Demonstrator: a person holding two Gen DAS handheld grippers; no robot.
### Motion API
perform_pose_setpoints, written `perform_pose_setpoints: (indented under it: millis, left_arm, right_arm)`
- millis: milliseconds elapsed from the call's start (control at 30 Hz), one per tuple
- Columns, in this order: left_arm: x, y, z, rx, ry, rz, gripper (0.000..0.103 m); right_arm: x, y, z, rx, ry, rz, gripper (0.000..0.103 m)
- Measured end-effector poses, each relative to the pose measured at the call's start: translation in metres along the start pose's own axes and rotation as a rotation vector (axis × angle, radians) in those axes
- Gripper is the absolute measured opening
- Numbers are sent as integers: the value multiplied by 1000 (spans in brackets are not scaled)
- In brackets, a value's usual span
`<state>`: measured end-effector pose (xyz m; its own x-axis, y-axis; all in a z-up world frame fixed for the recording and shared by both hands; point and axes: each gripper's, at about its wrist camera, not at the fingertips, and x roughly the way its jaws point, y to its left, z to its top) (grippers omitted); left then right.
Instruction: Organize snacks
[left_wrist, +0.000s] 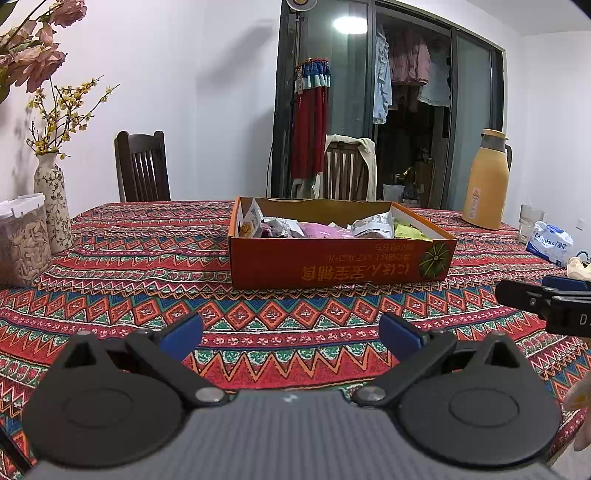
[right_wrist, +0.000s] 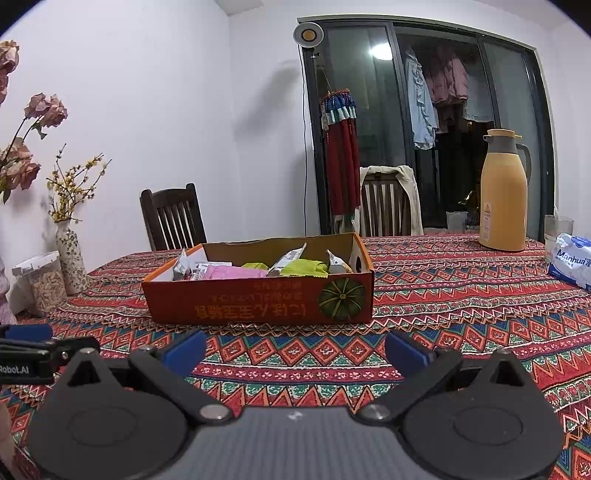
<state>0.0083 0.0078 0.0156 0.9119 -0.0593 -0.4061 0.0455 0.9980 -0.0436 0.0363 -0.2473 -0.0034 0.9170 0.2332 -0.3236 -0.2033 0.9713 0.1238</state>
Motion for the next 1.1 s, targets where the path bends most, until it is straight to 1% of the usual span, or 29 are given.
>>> perform_pose_setpoints:
  millis: [833,1100]
  left_arm:
    - [2,0,-3,-7,14,-10,103]
    - [2,0,-3,-6,11,-22,103]
  right_arm:
    - [1,0,0,1,3,-1,103]
    - [3,0,-5,2,8,0,103]
